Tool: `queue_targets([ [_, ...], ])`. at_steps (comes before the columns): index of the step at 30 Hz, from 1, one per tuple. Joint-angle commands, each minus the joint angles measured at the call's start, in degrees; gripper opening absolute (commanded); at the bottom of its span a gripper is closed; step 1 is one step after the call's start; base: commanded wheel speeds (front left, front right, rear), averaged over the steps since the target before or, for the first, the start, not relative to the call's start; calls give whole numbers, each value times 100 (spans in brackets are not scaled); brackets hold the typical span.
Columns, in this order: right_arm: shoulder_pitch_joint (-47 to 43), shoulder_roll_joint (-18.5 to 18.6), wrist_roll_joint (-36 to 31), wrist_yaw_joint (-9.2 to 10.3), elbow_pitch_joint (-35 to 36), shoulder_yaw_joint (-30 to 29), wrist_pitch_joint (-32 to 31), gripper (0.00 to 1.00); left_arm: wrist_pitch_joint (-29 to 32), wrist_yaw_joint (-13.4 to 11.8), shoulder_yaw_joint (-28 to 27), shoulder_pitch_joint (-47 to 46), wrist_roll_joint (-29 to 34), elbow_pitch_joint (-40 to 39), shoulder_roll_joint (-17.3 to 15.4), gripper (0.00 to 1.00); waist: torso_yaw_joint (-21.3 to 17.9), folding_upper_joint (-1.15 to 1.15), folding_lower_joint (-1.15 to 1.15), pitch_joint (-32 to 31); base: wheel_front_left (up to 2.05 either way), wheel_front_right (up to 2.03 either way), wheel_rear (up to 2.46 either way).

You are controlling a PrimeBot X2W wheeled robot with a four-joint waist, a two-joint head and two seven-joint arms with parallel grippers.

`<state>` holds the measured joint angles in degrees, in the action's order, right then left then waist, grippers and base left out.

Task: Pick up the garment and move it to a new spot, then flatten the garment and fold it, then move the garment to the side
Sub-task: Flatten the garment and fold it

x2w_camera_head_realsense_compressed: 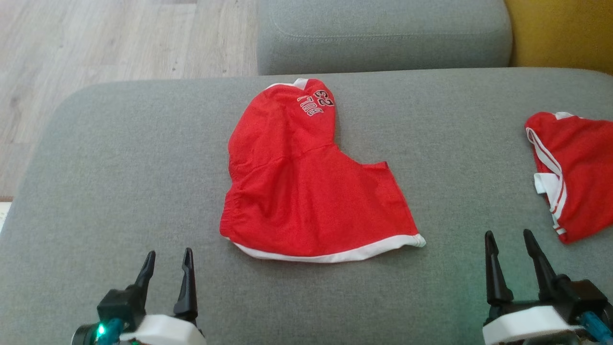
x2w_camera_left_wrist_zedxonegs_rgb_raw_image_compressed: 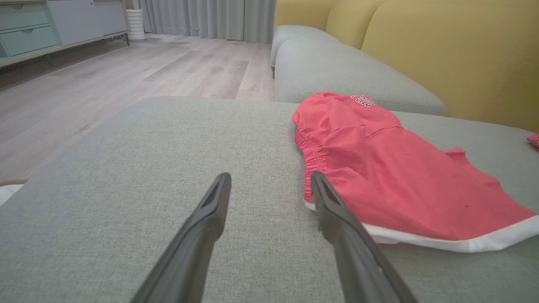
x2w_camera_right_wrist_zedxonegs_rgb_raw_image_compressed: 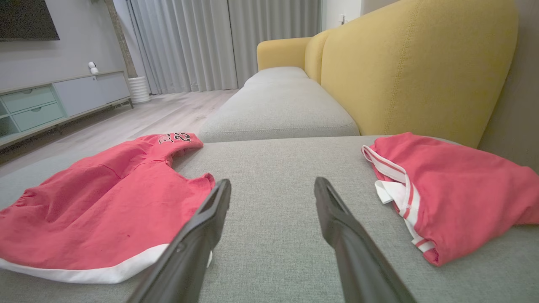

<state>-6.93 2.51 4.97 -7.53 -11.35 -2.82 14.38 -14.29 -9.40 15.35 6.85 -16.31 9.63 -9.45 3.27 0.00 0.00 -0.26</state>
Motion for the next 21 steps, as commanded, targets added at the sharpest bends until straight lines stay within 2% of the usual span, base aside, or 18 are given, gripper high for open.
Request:
queue_targets([
  [1,28,37,21,4,208,122,62,100,-71,112,-368,-142,115,-234,98,100,2,0,0,-19,0,0,0],
  [9,68,37,48,4,194,121,62,100,-71,519,-799,37,449,-283,375,100,2,0,0,9,0,0,0],
  [21,135,37,76,4,157,176,62,100,-71,878,-1054,-1,722,-118,573,100,-84,0,0,28,0,0,0],
])
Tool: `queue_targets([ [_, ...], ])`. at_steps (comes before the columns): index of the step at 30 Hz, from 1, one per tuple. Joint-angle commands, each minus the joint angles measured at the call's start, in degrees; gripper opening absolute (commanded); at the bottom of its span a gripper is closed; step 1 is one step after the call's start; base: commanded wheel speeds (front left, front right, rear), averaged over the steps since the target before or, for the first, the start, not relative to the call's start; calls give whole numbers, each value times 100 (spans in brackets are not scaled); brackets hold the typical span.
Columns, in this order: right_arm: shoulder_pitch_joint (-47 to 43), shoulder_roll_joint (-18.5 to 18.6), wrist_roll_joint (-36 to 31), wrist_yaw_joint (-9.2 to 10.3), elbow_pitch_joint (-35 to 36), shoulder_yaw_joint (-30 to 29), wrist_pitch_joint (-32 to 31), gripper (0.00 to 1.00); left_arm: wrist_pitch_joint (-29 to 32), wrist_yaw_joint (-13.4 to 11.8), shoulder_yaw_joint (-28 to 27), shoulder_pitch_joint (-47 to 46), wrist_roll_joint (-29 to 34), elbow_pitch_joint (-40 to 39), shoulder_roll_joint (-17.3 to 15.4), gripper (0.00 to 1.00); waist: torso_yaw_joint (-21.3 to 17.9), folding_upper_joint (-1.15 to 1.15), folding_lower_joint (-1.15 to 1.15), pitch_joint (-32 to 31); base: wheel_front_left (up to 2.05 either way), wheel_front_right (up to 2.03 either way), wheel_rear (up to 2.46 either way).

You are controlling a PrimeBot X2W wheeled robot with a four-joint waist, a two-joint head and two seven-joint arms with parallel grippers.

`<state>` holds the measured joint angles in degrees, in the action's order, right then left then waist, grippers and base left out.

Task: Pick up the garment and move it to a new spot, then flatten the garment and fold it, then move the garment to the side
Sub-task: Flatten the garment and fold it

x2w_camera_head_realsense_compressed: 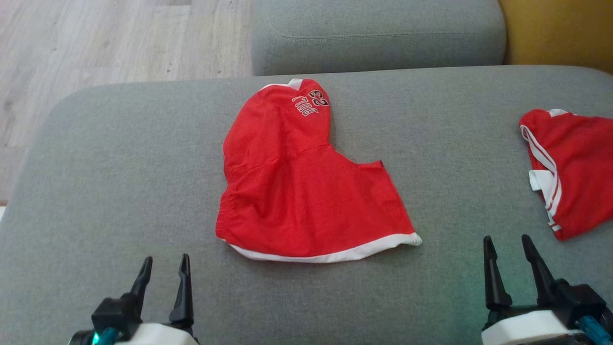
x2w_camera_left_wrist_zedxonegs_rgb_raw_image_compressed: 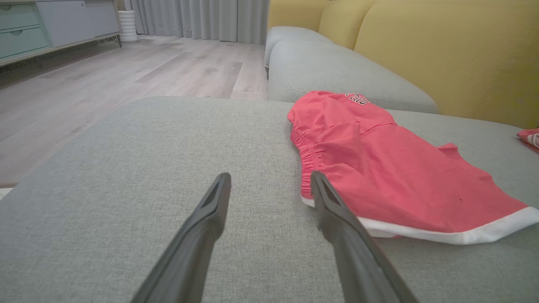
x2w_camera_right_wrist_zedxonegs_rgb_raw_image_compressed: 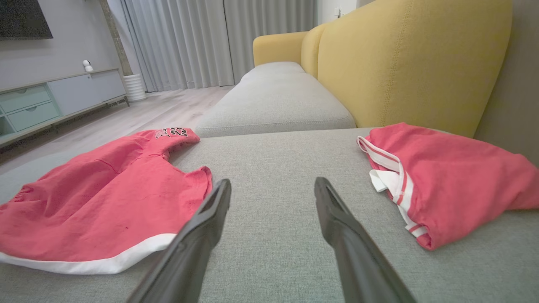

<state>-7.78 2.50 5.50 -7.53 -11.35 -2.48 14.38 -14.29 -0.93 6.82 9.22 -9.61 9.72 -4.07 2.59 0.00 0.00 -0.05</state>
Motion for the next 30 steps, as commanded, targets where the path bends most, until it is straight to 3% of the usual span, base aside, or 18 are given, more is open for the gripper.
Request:
queue_targets([
  [1,233,38,41,4,156,160,62,100,-71,55,-210,-242,67,-116,42,100,-36,0,0,27,0,0,0],
  [10,797,38,303,4,-317,931,0,100,-71,228,-201,-495,235,39,77,100,-122,0,0,314,0,0,0],
  [16,1485,38,369,4,-903,1395,-777,100,-71,312,-183,-900,324,182,92,100,-73,0,0,606,0,0,0],
  [23,1873,38,129,4,-1417,1557,-1724,100,-71,354,-99,-1140,345,298,107,100,33,0,0,834,0,0,0],
  [30,1931,38,51,4,-1401,1489,-1850,100,-71,613,205,-1405,467,944,3,100,60,0,0,1053,0,0,0],
])
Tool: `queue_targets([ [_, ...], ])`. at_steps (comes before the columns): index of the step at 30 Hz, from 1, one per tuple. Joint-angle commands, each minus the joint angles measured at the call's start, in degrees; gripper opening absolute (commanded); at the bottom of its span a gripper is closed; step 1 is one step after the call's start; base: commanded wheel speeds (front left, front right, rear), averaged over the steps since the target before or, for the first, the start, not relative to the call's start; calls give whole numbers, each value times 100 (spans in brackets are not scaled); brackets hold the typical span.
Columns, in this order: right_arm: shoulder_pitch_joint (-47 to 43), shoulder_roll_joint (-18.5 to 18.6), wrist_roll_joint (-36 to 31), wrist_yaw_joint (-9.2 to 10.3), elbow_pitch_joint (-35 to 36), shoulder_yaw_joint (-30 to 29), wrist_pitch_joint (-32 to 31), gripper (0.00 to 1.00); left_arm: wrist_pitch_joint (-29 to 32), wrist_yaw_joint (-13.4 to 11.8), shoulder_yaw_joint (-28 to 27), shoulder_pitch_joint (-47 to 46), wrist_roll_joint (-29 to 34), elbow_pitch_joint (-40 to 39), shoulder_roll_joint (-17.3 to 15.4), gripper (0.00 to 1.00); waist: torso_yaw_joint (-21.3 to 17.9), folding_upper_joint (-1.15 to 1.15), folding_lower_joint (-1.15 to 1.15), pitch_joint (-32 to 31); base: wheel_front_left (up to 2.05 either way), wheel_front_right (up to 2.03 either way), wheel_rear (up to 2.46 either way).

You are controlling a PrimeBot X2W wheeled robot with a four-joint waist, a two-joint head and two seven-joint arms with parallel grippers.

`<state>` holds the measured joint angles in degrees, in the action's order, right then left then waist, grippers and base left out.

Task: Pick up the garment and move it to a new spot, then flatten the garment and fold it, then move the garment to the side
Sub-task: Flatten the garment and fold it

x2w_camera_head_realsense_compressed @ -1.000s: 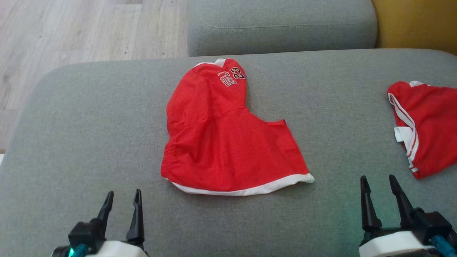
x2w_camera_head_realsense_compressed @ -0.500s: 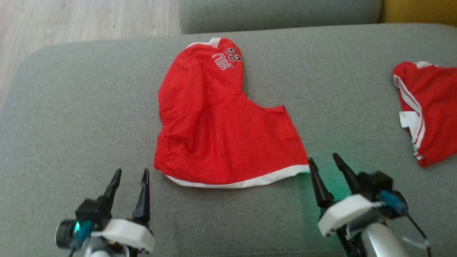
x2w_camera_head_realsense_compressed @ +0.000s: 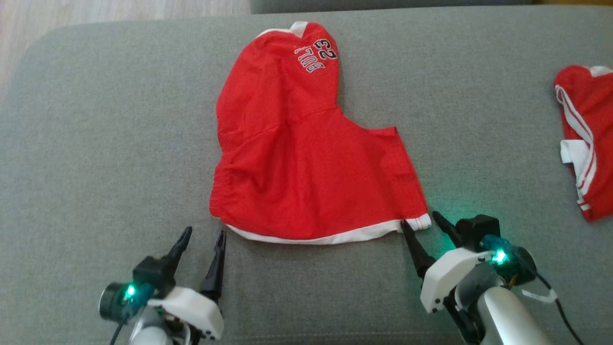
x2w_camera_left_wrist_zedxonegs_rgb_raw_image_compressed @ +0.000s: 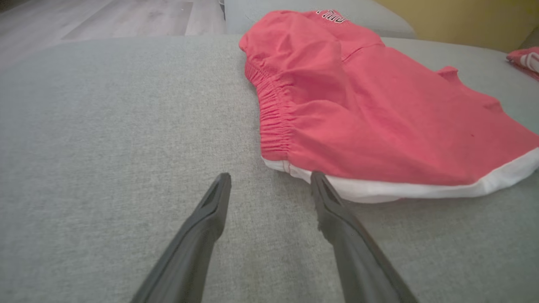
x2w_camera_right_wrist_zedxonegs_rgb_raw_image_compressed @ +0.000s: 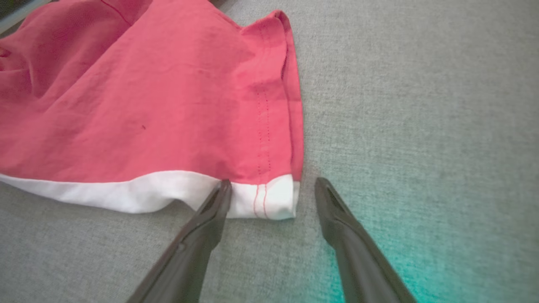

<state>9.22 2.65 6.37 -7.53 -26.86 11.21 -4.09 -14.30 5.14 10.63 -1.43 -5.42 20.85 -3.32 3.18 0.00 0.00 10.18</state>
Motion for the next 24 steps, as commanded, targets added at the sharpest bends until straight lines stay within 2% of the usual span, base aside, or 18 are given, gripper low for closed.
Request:
queue_targets([
  [1,245,22,-40,4,167,123,-6,100,-70,36,-138,-418,66,-79,-106,100,-4,0,0,72,0,0,0],
  [5,313,22,101,4,224,131,12,100,-70,116,-27,-723,75,190,-205,100,-37,0,0,208,0,0,0],
  [6,338,22,201,4,232,127,12,71,-70,130,-4,-776,68,225,-220,100,-47,0,0,232,0,0,0],
  [7,380,22,307,4,256,93,40,30,-70,142,23,-820,65,263,-239,100,-61,0,0,264,0,0,0],
  [8,433,22,373,4,272,55,62,0,-70,155,57,-860,60,319,-259,100,-76,0,0,296,0,0,0],
  [17,953,22,681,4,300,-403,72,0,-70,220,374,-1060,-90,456,-463,100,-165,0,0,510,0,0,0],
  [24,976,22,674,4,299,-420,47,0,-70,230,517,-1089,-209,384,-582,100,-174,0,0,526,0,0,0],
])
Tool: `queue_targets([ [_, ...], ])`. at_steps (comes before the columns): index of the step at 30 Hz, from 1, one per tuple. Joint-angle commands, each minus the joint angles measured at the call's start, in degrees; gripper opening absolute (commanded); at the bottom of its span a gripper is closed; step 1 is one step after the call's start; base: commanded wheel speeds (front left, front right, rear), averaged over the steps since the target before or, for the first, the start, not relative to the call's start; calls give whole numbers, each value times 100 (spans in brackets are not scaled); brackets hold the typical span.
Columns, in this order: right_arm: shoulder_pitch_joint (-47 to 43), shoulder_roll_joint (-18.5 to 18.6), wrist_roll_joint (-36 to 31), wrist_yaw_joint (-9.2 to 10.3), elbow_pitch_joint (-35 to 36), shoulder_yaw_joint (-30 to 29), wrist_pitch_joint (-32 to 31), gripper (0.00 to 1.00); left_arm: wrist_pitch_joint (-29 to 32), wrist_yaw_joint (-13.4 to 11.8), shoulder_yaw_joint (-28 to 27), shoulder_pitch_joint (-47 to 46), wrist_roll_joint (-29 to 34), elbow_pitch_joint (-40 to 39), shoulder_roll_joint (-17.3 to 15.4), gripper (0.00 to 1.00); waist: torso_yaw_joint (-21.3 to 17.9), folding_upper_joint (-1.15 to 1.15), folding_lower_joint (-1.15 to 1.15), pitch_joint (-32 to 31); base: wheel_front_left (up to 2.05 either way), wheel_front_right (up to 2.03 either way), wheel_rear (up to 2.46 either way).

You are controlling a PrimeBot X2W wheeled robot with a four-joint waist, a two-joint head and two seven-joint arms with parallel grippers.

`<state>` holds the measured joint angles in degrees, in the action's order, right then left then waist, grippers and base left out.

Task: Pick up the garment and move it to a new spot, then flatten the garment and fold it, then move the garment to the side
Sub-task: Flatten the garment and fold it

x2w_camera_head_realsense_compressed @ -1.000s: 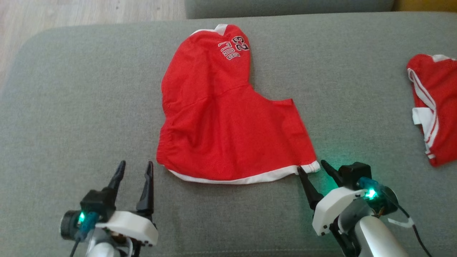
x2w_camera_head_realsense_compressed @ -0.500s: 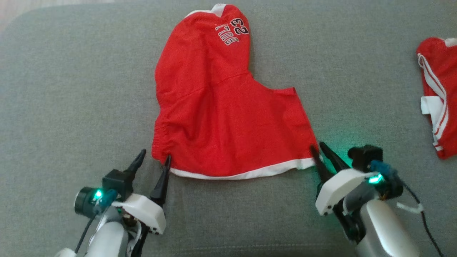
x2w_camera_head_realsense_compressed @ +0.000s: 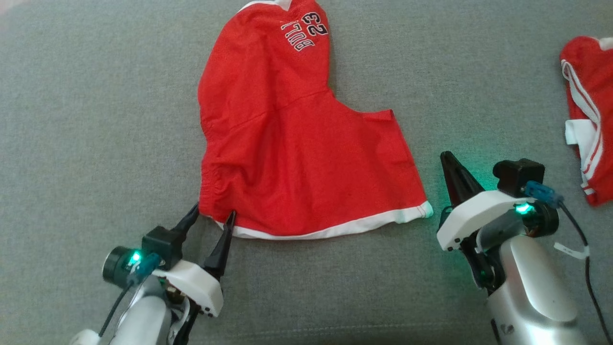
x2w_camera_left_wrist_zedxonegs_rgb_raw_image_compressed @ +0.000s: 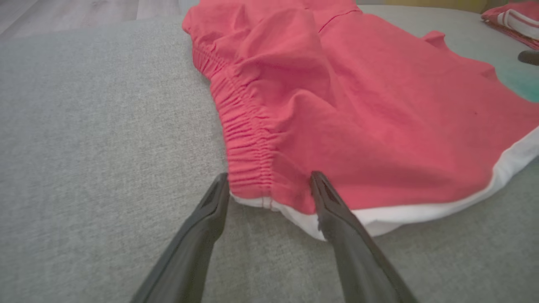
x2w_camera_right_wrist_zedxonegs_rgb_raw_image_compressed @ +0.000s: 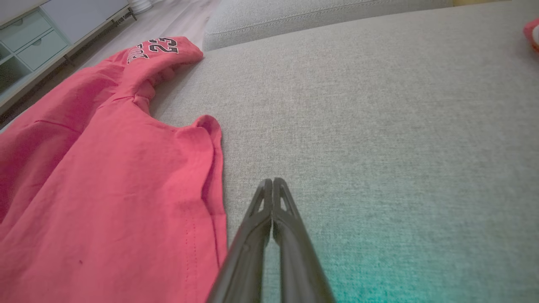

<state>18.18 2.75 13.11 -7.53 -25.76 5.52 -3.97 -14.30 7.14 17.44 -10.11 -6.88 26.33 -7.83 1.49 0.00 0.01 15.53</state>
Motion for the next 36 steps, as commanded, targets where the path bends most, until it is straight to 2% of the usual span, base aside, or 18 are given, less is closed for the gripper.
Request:
queue_targets([
  [1,61,12,0,4,194,165,40,0,-70,31,-148,-220,-87,-177,-142,100,-11,0,-1,-16,0,0,0],
  [16,-334,12,-42,4,466,318,53,0,-70,34,-51,-33,-309,-144,-319,100,-137,0,-1,-266,0,0,0],
  [17,-355,12,-45,4,495,320,43,5,-70,34,-11,-32,-334,-98,-332,100,-141,0,-1,-271,0,0,0],
  [19,-432,12,-74,4,595,334,35,42,-70,34,93,-51,-416,-5,-389,100,-155,0,-1,-296,0,0,0],
  [20,-461,12,-115,4,640,327,73,86,-70,34,113,-51,-444,11,-410,100,-163,0,-1,-315,0,0,0],
  [21,-497,12,-165,4,681,314,115,100,-70,34,117,-52,-465,8,-437,100,-167,0,-1,-340,0,0,0],
  [27,-848,12,-446,4,975,176,588,100,-70,-53,-133,140,-543,-326,-463,100,-166,0,-1,-611,0,0,0],
  [36,-1638,12,-794,4,1144,-222,1657,100,-70,-362,-736,909,-658,-1135,-146,100,-72,0,-1,-1229,0,0,0],
])
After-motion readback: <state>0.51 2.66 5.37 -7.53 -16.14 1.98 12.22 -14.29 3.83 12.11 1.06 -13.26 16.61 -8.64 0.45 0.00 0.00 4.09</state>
